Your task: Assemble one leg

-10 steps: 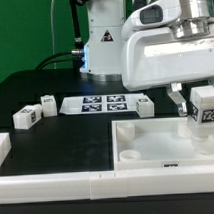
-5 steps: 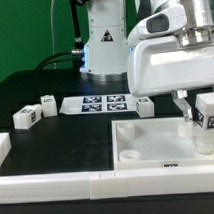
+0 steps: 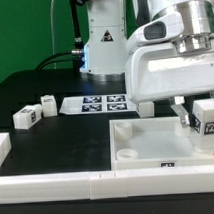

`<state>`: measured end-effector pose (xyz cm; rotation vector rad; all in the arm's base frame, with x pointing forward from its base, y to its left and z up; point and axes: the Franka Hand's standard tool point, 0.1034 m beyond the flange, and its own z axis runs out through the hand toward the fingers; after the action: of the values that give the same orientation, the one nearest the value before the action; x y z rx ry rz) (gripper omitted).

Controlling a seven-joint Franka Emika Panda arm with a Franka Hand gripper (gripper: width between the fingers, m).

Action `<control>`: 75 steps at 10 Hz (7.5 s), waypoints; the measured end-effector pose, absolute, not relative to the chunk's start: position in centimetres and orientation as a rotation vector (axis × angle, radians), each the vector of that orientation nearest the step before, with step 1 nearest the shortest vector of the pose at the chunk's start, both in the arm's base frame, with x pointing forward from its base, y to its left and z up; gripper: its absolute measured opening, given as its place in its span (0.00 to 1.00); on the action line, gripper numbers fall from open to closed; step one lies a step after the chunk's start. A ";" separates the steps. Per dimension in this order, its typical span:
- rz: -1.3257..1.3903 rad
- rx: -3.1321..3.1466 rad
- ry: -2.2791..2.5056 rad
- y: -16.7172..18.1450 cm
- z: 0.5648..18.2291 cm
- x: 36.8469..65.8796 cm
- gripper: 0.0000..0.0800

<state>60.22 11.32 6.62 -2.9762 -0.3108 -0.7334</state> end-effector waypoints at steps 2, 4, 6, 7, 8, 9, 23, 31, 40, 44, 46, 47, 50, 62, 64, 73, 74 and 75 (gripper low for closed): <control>-0.754 -2.974 -0.307 11.2 6.3 60.2 0.36; -0.785 -2.972 -0.293 10.6 6.3 60.5 0.36; -0.786 -2.972 -0.294 10.7 6.3 60.5 0.36; -0.786 -2.972 -0.294 10.6 6.3 60.5 0.64; -0.786 -2.972 -0.294 10.6 6.3 60.5 0.64; -0.786 -2.972 -0.294 10.7 6.3 60.5 0.77; 0.001 -3.027 -0.176 10.8 9.2 61.2 0.81; 0.197 -3.029 -0.209 10.5 8.6 61.8 0.65; 0.197 -2.997 0.583 10.8 8.5 61.8 0.37; 0.206 -2.661 1.531 12.1 8.5 61.9 0.37; 0.223 -2.511 1.767 12.3 8.5 62.0 0.37; 0.224 -2.481 1.813 12.4 8.5 62.0 0.37; 0.217 -2.576 1.659 12.4 8.5 62.1 0.64; 0.152 -2.999 -0.202 12.1 7.8 62.6 0.81; 0.152 -2.999 -0.202 12.1 7.8 62.6 0.47; 0.194 -2.926 0.923 11.6 7.6 62.6 0.37; 0.199 -2.851 1.172 11.7 7.6 62.6 0.37; 0.198 -2.738 1.458 11.9 7.6 62.5 0.37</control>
Offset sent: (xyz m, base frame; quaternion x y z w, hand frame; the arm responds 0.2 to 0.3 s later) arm -0.0094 -0.0009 -0.0121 0.0336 -0.0052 0.0230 0.9992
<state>62.54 11.88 7.62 -2.7382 1.4578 0.1979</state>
